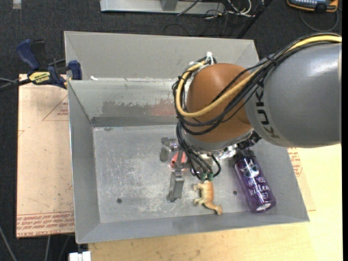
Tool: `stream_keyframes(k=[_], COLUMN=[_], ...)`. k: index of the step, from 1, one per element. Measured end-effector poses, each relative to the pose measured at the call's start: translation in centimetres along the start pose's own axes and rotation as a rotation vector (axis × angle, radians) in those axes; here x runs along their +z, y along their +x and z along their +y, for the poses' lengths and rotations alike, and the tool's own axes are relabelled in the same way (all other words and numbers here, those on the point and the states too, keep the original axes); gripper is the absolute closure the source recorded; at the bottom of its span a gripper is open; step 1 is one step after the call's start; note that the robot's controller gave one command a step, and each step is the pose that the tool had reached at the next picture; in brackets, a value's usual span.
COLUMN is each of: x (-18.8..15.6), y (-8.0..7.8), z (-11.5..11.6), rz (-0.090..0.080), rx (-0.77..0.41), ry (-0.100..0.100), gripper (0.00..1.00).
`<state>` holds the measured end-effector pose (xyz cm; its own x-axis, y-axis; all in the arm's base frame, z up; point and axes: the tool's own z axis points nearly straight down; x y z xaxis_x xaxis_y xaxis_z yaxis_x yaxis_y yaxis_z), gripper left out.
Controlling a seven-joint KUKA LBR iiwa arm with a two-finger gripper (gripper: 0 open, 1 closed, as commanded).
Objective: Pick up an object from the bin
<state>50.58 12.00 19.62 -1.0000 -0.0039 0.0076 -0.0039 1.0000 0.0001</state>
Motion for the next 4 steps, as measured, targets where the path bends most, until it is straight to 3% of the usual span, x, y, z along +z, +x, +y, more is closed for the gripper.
stream_keyframes(k=[1, 2, 3, 4], x=[-0.4, 0.0, 4.4, 6.8], y=[-0.2, 0.0, 0.4, -2.4], z=[-0.1, -3.6, -6.0, -8.4], rz=[-0.008, -0.004, -0.013, -0.004], rx=[0.003, 0.054, -0.009, -0.077], ry=[-0.001, -0.002, -0.001, -0.002], gripper=[0.0, 0.0, 0.0, 0.0])
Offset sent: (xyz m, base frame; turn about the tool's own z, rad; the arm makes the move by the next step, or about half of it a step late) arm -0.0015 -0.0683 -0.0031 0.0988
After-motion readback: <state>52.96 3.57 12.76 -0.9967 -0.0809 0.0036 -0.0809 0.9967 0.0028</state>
